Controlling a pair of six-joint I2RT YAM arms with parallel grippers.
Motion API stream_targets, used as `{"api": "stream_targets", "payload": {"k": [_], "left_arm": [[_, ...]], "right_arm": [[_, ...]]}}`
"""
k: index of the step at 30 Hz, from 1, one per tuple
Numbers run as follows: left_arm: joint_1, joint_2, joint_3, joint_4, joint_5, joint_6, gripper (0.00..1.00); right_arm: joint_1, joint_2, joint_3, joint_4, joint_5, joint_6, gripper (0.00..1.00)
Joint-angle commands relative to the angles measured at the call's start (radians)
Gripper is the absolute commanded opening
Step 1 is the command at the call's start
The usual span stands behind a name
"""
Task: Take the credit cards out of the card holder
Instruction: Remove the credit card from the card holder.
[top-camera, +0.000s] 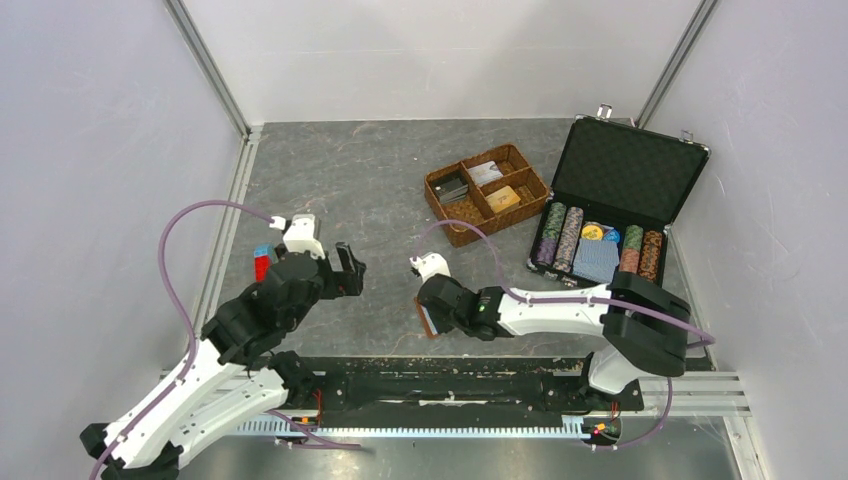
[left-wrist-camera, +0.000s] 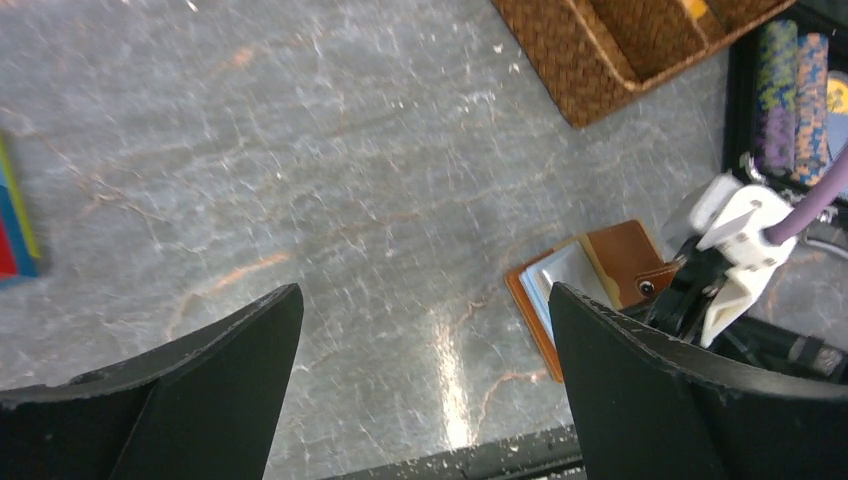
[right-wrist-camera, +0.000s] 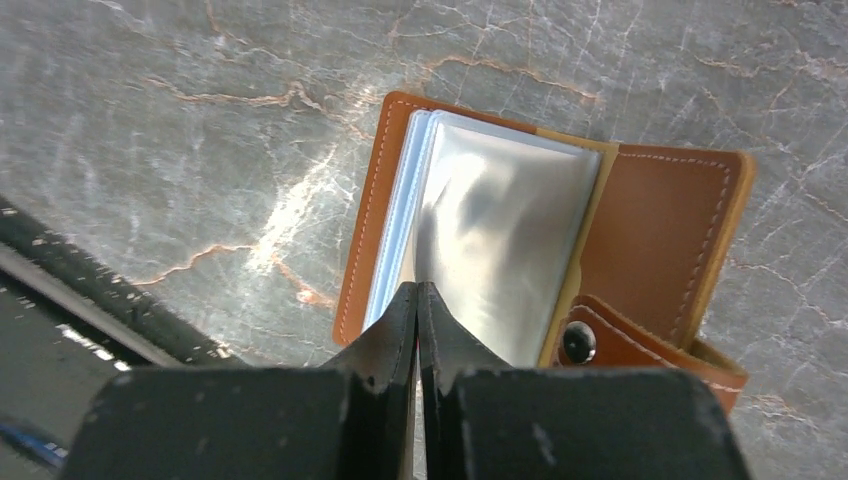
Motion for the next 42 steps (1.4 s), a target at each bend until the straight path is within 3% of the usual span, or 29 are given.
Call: {"api": "stream_targets", "payload": {"k": [1,7,17,22,26,42], "left_arm": [[0.002,0.027,-0.036,0.017,0.085,-0.133,0.98],[0.002,0.042,-0.14,0.113,0.188,-0.186,0.95],[0.002,0.201,-0.259,0.309,0.385,-0.276,0.88],[0.002,0.288,-0.261,0.372,0.416,-0.302,0.86],[0.002,0.301,-0.292,0.427,0.413,-0.35,0.84],[0.002,0.317,-0.353,0.48,0.454,-0.357,0.71]], "right_arm": [[-0.039,-0.091,-0.05,0.15,-0.12,0.065,0.0],[-0.18,-0.193,-0.271,0.486,-0.411,0.284,0.0],[-0.343,-0.27,-0.508,0.656,-0.511,0.343,0.0],[-0.36,-0.28,-0.508,0.722,-0.612,0.346,0.0],[-0.36,-0.278,-0.533,0.875,-0.699,0.447,0.0],[-0.367,-0.264,-0.624,0.933,-0.626,0.481,0.0]]}}
